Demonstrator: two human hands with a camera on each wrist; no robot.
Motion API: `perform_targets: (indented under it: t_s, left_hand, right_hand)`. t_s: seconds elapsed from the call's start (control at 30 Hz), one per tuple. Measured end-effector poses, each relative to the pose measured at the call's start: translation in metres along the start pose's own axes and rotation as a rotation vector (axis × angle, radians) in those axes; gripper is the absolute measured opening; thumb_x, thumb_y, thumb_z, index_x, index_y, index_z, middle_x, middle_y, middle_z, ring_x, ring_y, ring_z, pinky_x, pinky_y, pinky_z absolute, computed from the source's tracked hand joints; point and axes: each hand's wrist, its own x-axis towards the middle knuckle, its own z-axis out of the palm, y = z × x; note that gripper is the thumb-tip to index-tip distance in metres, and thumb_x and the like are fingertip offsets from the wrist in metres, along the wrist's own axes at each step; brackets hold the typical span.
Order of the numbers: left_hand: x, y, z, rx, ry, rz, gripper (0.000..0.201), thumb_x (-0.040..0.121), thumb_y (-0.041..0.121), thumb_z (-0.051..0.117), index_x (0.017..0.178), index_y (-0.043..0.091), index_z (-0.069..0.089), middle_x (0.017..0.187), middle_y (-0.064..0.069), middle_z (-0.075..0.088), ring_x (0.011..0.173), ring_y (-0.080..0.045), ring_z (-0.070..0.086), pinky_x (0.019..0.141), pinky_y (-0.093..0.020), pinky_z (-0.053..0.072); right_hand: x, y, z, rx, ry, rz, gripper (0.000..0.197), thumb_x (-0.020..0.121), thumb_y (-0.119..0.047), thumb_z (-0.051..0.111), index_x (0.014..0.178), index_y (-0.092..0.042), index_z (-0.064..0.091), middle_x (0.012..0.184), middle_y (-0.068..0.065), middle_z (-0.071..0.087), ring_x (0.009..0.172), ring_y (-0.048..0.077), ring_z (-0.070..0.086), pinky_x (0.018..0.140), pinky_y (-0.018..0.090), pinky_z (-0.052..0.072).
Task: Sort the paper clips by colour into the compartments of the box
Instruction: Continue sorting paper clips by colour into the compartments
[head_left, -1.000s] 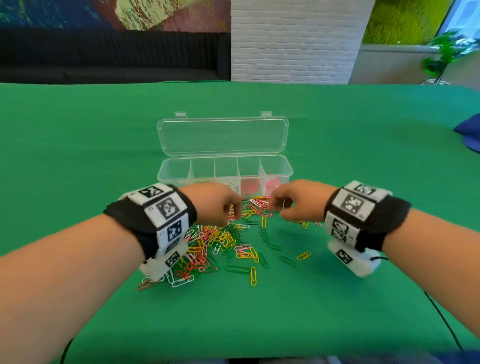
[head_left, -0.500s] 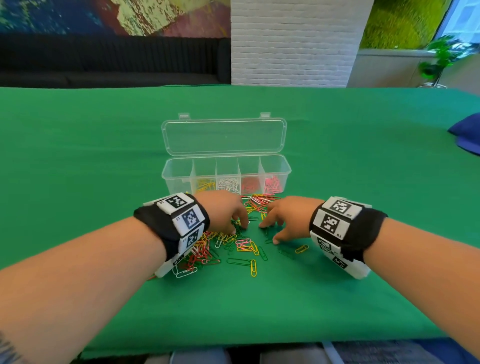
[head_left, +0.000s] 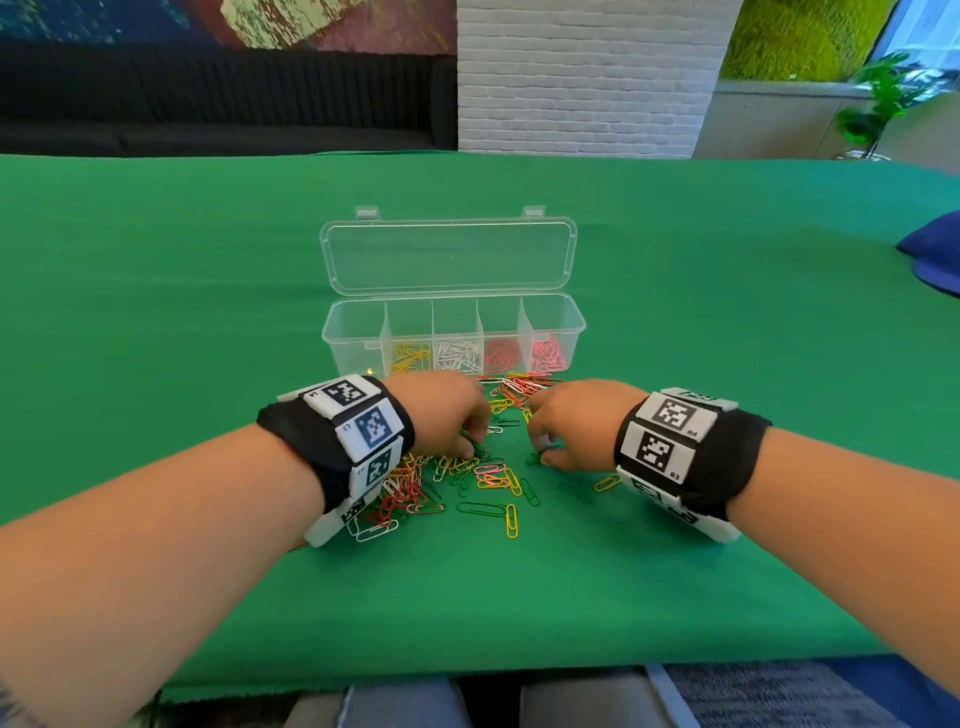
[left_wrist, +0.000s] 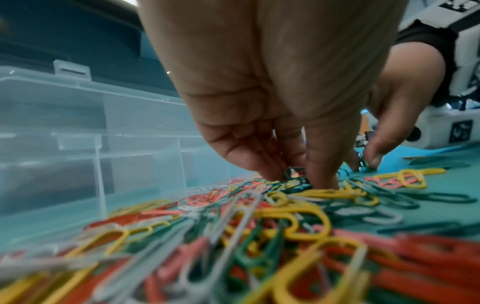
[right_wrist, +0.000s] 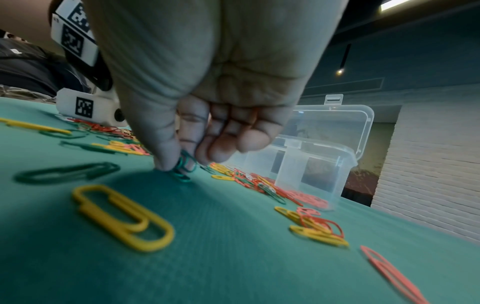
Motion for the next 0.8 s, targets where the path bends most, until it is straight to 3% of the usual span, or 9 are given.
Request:
perform_targets:
  t_s: [0.13,0.23,0.33,0.5,0.67,0.8]
  left_hand:
    - [-0.004,-0.004,-0.004,-0.216,0.016,-0.055,0.007,0.085,0.028,0.066,0.085,0.025,0.060,0.080,0.013,0.057,0.077,-0.008,0.053,0.066,-0.020,0.038]
    - [-0.009,-0.010,-0.009,-0.412,0.070,-0.091,0.015,0.084,0.029,0.068,0.076,0.029,0.056,0.072,0.015,0.057,0.067,0.000,0.051,0.060,-0.017,0.037]
    - [-0.015,-0.018,-0.011,-0.621,0.092,-0.126,0.013,0.083,0.026,0.069,0.078,0.025,0.058,0.073,0.011,0.064,0.065,-0.001,0.057,0.066,-0.017,0.042]
    - [-0.021,-0.025,-0.006,-1.042,0.049,-0.149,0.014,0.085,0.002,0.064,0.085,0.014,0.057,0.069,0.002,0.065,0.060,-0.005,0.062,0.056,-0.014,0.048]
    - [-0.025,-0.025,-0.003,-1.227,0.002,-0.142,0.016,0.087,-0.006,0.057,0.088,0.010,0.059,0.067,0.000,0.064,0.058,-0.006,0.062,0.059,-0.015,0.051]
    - [-0.025,-0.027,0.001,-1.224,0.001,-0.156,0.022,0.087,-0.007,0.056,0.098,0.011,0.061,0.069,-0.001,0.063,0.057,-0.004,0.062,0.059,-0.016,0.053]
  right_hand:
    - [0.002,-0.002,0.001,0.093,-0.041,0.035,0.018,0.086,-0.021,0.052,0.100,-0.015,0.062,0.109,0.001,0.058,0.098,0.022,0.056,0.076,0.027,0.041]
    - [0.003,-0.001,-0.001,0.215,-0.084,0.073,0.017,0.085,-0.017,0.054,0.100,-0.021,0.060,0.095,-0.004,0.056,0.088,0.017,0.052,0.078,0.024,0.041]
    - [0.003,-0.001,-0.001,0.275,-0.075,0.076,0.015,0.083,-0.012,0.055,0.087,-0.026,0.050,0.083,-0.010,0.051,0.080,0.014,0.048,0.073,0.020,0.036]
    - [0.004,-0.003,-0.002,0.275,-0.097,0.098,0.017,0.084,-0.011,0.053,0.090,-0.026,0.047,0.069,-0.017,0.042,0.079,0.014,0.046,0.072,0.019,0.033]
    - [0.002,-0.009,-0.003,0.256,-0.137,0.111,0.020,0.086,-0.012,0.050,0.102,-0.022,0.055,0.084,-0.009,0.048,0.082,0.015,0.047,0.075,0.021,0.036]
    - [0.002,-0.008,0.001,0.246,-0.124,0.098,0.022,0.086,-0.013,0.049,0.105,-0.017,0.060,0.092,-0.006,0.050,0.084,0.013,0.047,0.078,0.021,0.038]
